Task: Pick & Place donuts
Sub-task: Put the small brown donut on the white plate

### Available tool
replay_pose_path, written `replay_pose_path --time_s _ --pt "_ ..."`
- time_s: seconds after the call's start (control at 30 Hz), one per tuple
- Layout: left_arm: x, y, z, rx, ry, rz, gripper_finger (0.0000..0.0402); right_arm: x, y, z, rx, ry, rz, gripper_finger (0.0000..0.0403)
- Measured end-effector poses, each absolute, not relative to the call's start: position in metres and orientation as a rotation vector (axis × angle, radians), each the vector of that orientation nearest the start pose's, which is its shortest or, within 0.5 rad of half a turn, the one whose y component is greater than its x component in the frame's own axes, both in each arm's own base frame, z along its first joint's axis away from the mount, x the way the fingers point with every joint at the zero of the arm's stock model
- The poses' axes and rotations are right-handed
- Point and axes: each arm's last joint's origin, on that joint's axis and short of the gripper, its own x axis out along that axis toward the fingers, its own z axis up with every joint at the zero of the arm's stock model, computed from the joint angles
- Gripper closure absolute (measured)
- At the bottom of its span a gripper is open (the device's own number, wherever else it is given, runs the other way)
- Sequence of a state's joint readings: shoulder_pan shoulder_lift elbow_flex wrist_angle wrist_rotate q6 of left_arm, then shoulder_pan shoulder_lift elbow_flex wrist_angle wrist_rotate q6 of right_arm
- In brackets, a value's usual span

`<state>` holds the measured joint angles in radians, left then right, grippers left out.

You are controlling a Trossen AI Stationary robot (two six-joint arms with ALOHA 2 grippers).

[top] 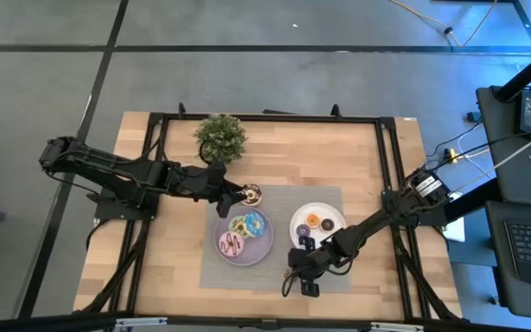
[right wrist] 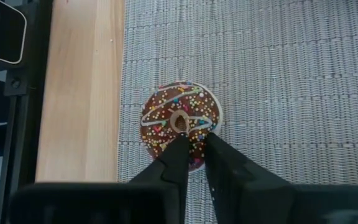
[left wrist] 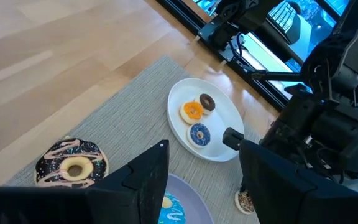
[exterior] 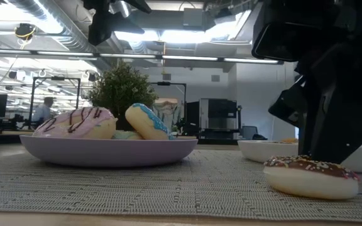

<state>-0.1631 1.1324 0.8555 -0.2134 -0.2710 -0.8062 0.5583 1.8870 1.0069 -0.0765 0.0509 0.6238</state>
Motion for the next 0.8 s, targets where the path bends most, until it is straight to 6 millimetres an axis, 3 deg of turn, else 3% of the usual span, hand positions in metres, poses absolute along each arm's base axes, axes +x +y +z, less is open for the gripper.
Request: replay_pose_path --time_s 0.2,0.4,0.63,0.8 --pt "0.242 -0.032 0.288 -0.686 0.407 0.290 0.0214 0.305 0.189 0.128 0.279 1.019 0.164 0.0356" --pt "0.242 -0.032 0.288 -0.687 0.409 0.287 0.0212 0.298 0.179 0.159 0.295 0.995 0.161 0.0356" --pt "0.242 -0.033 0.288 -0.694 0.423 0.259 0.0211 0.270 0.155 0.198 0.246 1.067 0.046 0.0358" --pt "0.242 -0.037 0.288 -0.689 0.425 0.252 0.0214 0.248 0.138 0.202 0.127 1.186 -0.120 0.0358"
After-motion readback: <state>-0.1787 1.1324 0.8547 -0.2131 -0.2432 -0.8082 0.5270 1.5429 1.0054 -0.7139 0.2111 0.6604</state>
